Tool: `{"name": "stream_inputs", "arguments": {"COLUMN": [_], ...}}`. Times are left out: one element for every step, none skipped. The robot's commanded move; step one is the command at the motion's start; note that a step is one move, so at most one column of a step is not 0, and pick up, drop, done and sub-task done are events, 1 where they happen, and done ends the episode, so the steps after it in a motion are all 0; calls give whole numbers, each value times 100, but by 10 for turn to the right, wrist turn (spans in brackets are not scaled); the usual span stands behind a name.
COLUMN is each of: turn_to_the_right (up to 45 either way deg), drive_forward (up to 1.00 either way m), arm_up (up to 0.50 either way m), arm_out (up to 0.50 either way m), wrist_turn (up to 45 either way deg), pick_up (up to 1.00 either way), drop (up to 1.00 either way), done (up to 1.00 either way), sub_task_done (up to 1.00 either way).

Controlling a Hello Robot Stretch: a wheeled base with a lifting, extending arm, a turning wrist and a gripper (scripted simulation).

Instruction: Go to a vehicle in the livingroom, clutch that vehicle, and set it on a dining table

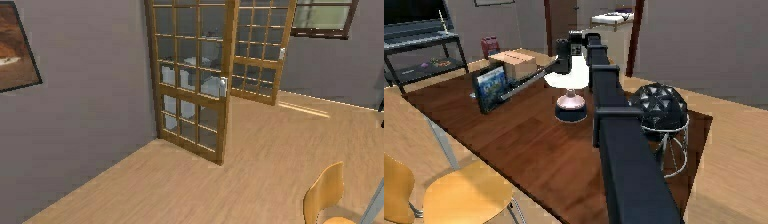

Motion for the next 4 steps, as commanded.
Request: {"name": "stream_inputs", "arguments": {"turn_to_the_right": [0, 0, 0, 0], "drive_forward": [0, 0, 0, 0], "arm_up": [0, -32, 0, 0], "arm_out": [0, 0, 0, -10], "wrist_turn": [120, 0, 0, 0], "pick_up": [0, 0, 0, 0], "drop": [0, 0, 100, 0], "done": [0, 0, 0, 0], "sub_task_done": [0, 0, 0, 0]}}
